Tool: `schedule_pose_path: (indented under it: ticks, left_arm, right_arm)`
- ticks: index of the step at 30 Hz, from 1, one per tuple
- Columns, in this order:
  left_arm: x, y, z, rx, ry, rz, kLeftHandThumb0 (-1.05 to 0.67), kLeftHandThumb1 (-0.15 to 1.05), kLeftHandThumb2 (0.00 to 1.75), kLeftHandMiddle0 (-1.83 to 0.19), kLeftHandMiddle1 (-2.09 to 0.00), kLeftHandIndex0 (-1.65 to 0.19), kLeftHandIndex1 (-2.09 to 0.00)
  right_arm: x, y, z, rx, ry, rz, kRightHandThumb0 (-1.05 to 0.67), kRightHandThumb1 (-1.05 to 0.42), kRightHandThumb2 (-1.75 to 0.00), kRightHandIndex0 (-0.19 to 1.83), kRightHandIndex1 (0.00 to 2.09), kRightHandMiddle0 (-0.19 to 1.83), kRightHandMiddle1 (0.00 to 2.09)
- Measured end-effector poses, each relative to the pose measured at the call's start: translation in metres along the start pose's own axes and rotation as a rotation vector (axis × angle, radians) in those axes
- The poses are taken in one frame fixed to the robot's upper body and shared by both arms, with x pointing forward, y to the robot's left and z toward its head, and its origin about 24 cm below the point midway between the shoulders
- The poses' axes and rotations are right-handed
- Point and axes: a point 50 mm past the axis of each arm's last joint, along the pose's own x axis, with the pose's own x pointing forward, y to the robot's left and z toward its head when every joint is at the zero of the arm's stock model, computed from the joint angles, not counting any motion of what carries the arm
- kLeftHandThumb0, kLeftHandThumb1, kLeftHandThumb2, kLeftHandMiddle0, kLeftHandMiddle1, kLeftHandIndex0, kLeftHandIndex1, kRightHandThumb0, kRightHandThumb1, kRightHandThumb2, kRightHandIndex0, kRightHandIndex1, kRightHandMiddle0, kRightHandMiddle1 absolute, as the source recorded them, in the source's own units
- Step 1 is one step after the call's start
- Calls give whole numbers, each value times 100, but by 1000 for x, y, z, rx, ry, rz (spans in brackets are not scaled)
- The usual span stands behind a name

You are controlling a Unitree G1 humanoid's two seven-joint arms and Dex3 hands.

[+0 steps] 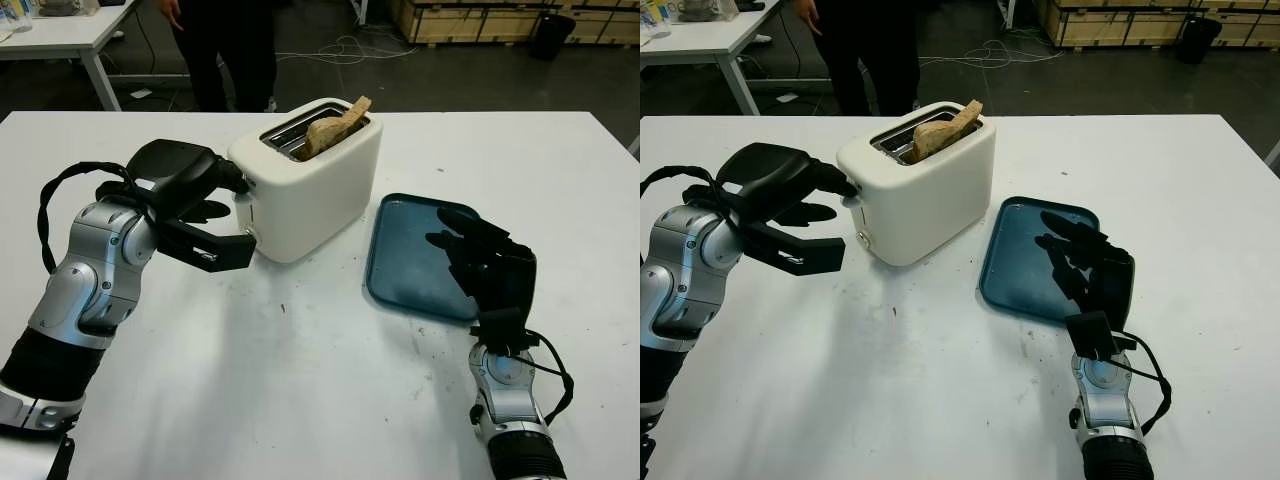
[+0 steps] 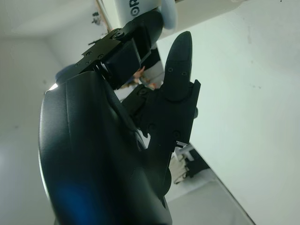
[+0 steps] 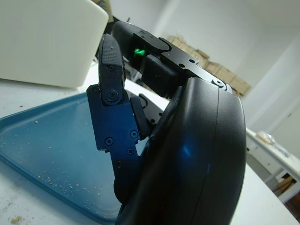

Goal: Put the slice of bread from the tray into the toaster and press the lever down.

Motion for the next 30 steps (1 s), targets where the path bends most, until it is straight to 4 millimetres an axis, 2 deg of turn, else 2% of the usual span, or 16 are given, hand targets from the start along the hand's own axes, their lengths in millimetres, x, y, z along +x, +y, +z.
schedule_pose_path:
  ticks: [17, 20, 22, 23, 24, 25, 26, 30]
  left_arm:
    - [0, -1, 0, 1, -1, -6, -31, 92, 23, -100, -162, -87, 0]
    - [0, -1, 1, -11, 7, -15, -28, 92, 23, -95, -163, -85, 0]
    - [1, -13, 5, -69, 26, -37, -23, 92, 25, -87, -112, -85, -1]
    - [3, -27, 8, -120, 45, -53, -24, 92, 30, -78, -71, -83, 0]
    - [6, -49, 10, -174, 76, -83, -24, 92, 31, -77, -48, -81, 0]
    - [7, -67, 12, -229, 114, -67, -23, 92, 32, -77, -36, -81, -1]
    - [10, -75, 17, -256, 124, -35, -22, 92, 33, -76, -28, -80, -1]
    - [16, -102, 24, -333, 207, 65, -21, 92, 38, -85, -27, -82, -2]
  right_arm:
    - [-1, -1, 0, 0, -1, 0, -44, -92, -23, 110, 32, 110, 0]
    - [-2, -2, 1, 2, -4, -3, -44, -92, -23, 110, 32, 109, 0]
    - [-3, -3, 2, 5, -7, -4, -44, -92, -23, 109, 32, 109, 0]
    - [-5, -5, 1, 7, -2, -9, -45, -92, -23, 109, 32, 109, 0]
    - [-6, -6, 1, 6, 3, -11, -46, -92, -23, 109, 32, 109, 0]
    - [-8, -7, 0, 3, 8, -13, -47, -92, -23, 109, 32, 109, 0]
    - [-8, -8, -1, 0, 13, -17, -47, -92, -23, 109, 32, 109, 0]
    - [-8, -8, -1, -1, 13, -9, -45, -92, -23, 110, 32, 109, 0]
